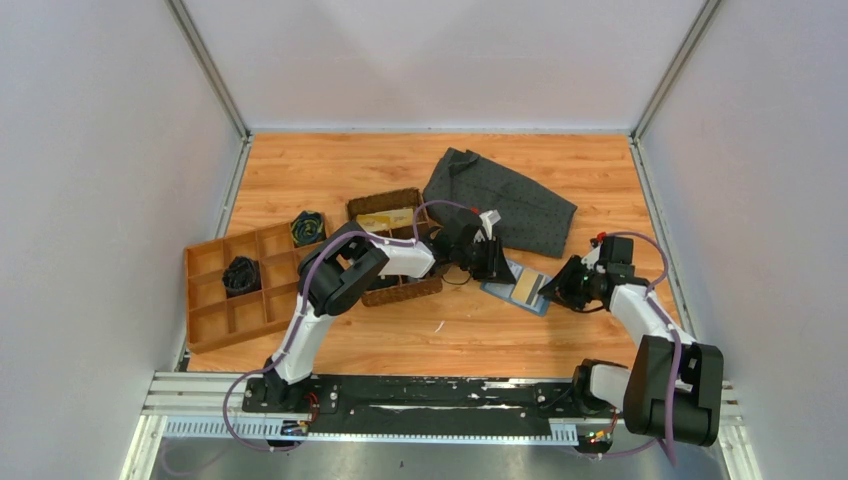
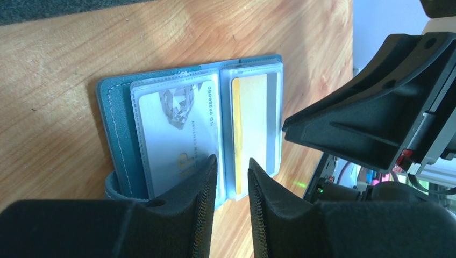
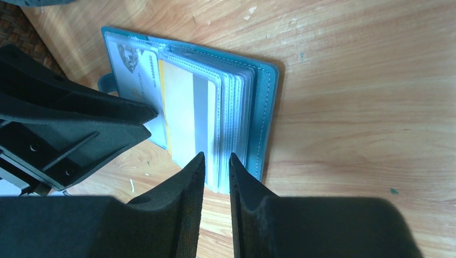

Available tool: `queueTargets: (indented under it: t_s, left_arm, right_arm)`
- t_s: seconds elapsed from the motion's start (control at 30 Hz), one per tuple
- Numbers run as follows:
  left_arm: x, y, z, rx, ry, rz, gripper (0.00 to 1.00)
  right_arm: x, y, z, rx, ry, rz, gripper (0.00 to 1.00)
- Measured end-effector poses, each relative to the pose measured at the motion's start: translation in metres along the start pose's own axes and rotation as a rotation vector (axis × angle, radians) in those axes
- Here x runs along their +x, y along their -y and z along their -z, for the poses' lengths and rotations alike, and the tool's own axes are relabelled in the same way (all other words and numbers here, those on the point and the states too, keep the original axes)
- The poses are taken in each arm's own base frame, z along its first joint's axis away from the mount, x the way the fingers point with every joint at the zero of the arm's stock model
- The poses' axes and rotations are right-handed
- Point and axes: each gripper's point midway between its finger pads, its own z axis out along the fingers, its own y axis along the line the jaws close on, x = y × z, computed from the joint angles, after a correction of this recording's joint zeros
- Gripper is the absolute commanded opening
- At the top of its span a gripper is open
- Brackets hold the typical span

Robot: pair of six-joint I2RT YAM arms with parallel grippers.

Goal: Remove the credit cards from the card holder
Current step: Remove the credit card from the card holder.

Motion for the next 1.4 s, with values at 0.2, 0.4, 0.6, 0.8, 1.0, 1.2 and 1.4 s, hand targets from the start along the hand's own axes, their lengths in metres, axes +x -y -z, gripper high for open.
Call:
queueTargets:
  t_s: [0.2,0.4,0.6,0.8,1.0,1.2,1.4]
  left_arm:
    - [0.001,0.001,0.0,0.003,-0.004,0.0,0.31]
    - [0.001,0.001,0.0,0.005,-0.007,0.001,0.3]
    - [0.0,0.005,0.002,0.012,-0.005,-0.002,0.31]
    - [-0.001,0.007,0.002,0.018,-0.006,0.0,0.31]
    - [-0.002,0.011,0.002,0.031,-0.011,0.0,0.31]
    - [-0.004,0.014,0.002,0.038,-0.008,-0.001,0.31]
    - [-0.004,0.015,0.002,0.039,-0.009,0.002,0.31]
  right_arm:
    - [-0.003,-0.001,0.001,0.002,0.007,-0.003,0.25]
    - [-0.007,-0.004,0.002,-0.004,0.015,-0.003,0.26]
    - [-0.006,-0.005,0.002,-0.007,0.013,-0.007,0.26]
    - [-0.003,-0.006,0.0,-0.017,-0.009,-0.015,0.26]
    - [-0.003,-0.007,-0.001,-0.024,-0.014,-0.015,0.25]
    - [-0.004,-0.01,0.001,-0.035,-0.005,-0.013,0.26]
    - [-0.005,-0.012,0.001,-0.046,-0.003,-0.01,0.26]
